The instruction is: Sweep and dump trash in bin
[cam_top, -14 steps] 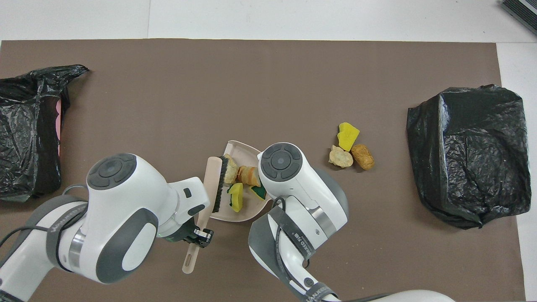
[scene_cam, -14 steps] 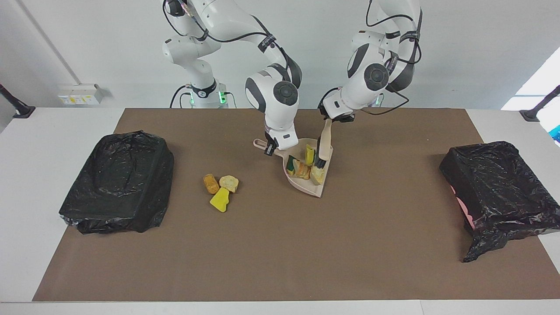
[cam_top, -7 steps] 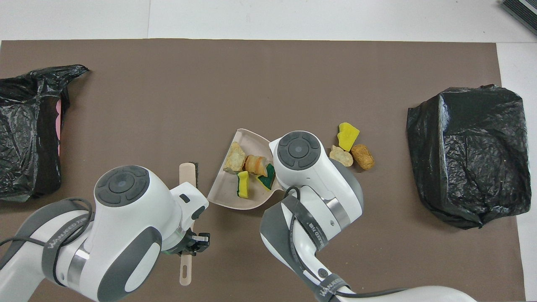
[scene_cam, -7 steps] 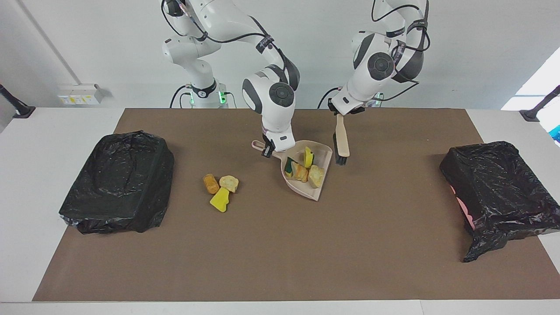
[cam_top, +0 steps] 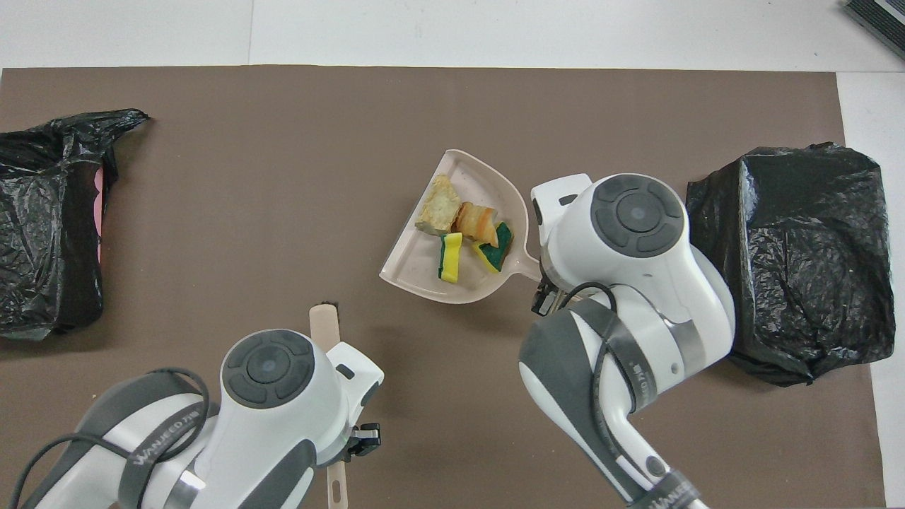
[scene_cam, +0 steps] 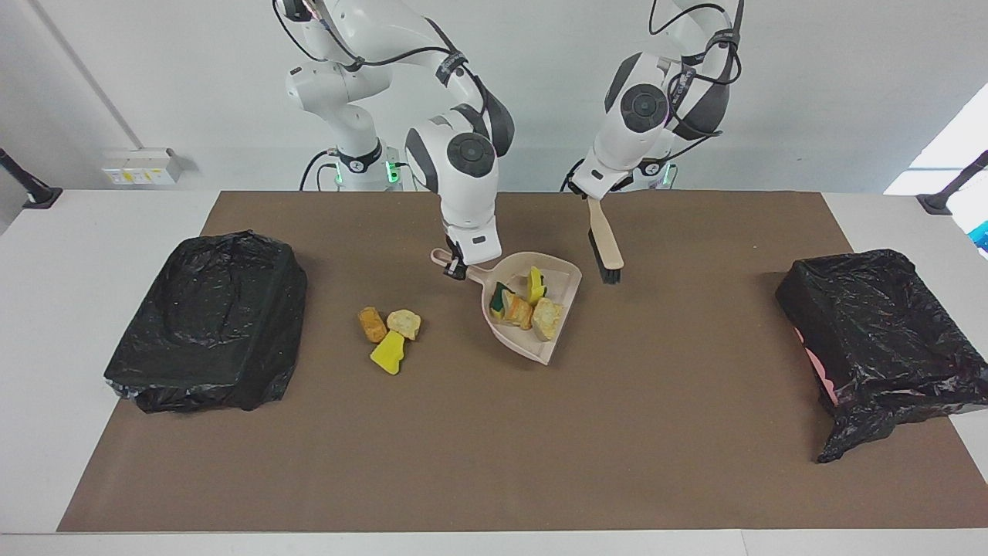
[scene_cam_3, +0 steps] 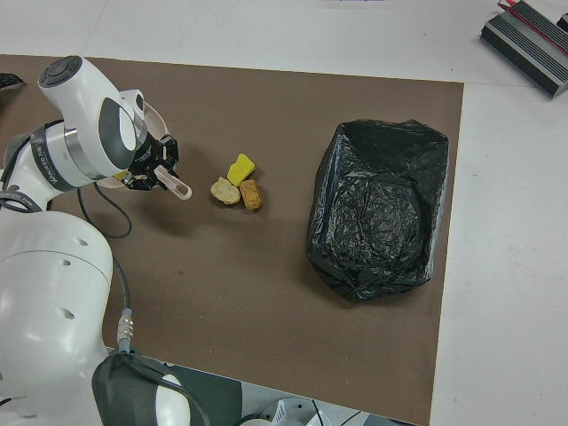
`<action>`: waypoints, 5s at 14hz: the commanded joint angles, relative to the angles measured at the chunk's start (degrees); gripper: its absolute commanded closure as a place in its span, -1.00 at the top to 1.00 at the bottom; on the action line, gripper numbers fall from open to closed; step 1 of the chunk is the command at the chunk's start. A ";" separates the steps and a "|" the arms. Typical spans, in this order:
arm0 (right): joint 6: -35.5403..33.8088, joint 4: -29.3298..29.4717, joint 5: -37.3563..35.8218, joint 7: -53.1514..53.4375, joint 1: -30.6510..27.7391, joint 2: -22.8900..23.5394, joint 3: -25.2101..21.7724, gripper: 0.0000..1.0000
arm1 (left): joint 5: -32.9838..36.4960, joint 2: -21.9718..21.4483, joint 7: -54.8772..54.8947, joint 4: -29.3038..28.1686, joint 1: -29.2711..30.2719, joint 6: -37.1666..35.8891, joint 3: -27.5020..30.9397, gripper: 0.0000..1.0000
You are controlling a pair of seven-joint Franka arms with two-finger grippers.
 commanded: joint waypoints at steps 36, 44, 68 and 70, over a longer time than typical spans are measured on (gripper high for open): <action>-5.22 -0.79 -62.69 -51.54 -33.13 -2.24 0.46 -1.00 | -16.62 6.02 -0.77 -10.31 -19.25 20.63 0.96 -0.18; -12.18 1.68 -76.05 -45.83 -23.98 -1.79 0.55 -1.00 | 4.08 6.99 1.85 -0.74 -9.25 20.63 1.14 1.00; -18.34 15.64 -10.61 41.49 -1.74 5.84 0.99 -1.00 | 12.93 12.26 41.77 44.53 28.30 -9.07 1.84 1.00; -16.76 17.22 -6.47 51.41 1.41 9.08 0.99 -1.00 | 8.63 12.79 42.12 46.02 32.06 -11.18 1.84 1.00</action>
